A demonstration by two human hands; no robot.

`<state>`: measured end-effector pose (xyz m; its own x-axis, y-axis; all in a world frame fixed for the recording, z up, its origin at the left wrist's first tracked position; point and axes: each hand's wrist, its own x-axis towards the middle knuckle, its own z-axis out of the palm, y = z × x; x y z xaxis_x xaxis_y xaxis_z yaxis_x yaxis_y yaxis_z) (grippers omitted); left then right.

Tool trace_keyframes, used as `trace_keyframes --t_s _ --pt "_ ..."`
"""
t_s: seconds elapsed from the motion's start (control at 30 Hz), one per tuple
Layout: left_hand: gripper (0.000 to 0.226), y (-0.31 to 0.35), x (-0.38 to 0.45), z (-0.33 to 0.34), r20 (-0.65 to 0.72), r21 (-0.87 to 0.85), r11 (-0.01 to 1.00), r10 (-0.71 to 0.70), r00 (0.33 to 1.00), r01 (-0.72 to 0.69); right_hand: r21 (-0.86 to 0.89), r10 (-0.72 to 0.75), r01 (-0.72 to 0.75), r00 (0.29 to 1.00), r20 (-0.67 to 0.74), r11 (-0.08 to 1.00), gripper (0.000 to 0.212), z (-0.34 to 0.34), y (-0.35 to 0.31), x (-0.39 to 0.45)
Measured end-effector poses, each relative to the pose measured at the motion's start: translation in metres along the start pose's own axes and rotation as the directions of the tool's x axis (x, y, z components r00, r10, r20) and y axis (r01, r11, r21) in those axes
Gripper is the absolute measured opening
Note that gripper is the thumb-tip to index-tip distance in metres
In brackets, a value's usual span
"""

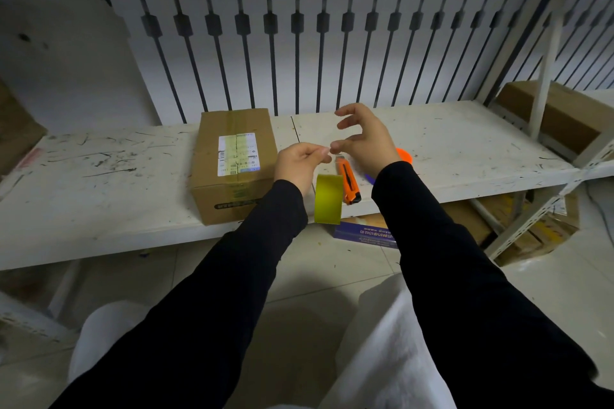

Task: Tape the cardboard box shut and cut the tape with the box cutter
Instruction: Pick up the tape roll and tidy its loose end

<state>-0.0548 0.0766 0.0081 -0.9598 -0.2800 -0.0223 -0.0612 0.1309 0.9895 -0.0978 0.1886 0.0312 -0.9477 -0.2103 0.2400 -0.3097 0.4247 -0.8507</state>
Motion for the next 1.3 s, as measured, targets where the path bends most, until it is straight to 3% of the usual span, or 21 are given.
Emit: trace_keyframes --t_s 0.1,0.23,0.43,0.6,0.73,0.9,1.13,1.3 --pt "0.027 0.006 0.001 -0.001 0.015 0.0 1.0 0.003 1.0 -0.003 0.156 0.07 -0.076 0.997 0.042 0.985 0.068 -0.001 0.005 -0.003" --pt "0.027 0.004 0.003 -0.005 0.0 0.007 1.0 0.022 1.0 -0.022 0.274 0.209 -0.267 0.952 0.223 0.924 0.087 0.003 0.017 -0.008" --pt "0.026 -0.001 0.001 -0.013 -0.032 -0.011 1.0 -0.019 0.999 0.019 0.275 0.24 -0.27 0.961 0.139 0.923 0.069 0.011 0.02 -0.009" --pt "0.024 -0.002 0.001 -0.014 -0.105 -0.019 0.998 -0.055 0.993 0.053 0.305 0.206 -0.217 0.976 0.066 0.928 0.033 0.016 0.02 -0.01" --pt "0.046 0.001 0.004 -0.012 -0.19 -0.055 0.995 -0.087 0.978 0.077 0.319 0.152 -0.145 0.988 0.004 0.936 0.027 0.018 0.021 -0.011" --pt "0.025 0.004 0.0 -0.011 -0.145 -0.018 1.0 0.002 0.989 -0.004 0.311 0.101 -0.093 0.995 -0.011 0.946 0.013 0.018 0.02 -0.013" --pt "0.046 0.004 0.0 -0.009 -0.141 -0.002 0.995 0.097 0.985 -0.098 0.295 0.157 -0.135 0.986 -0.054 0.946 0.026 0.019 0.021 -0.014" --pt "0.041 0.003 0.0 -0.011 -0.059 0.106 0.99 0.104 0.993 -0.097 0.272 0.168 -0.133 0.98 -0.108 0.953 0.024 0.016 0.022 -0.014"
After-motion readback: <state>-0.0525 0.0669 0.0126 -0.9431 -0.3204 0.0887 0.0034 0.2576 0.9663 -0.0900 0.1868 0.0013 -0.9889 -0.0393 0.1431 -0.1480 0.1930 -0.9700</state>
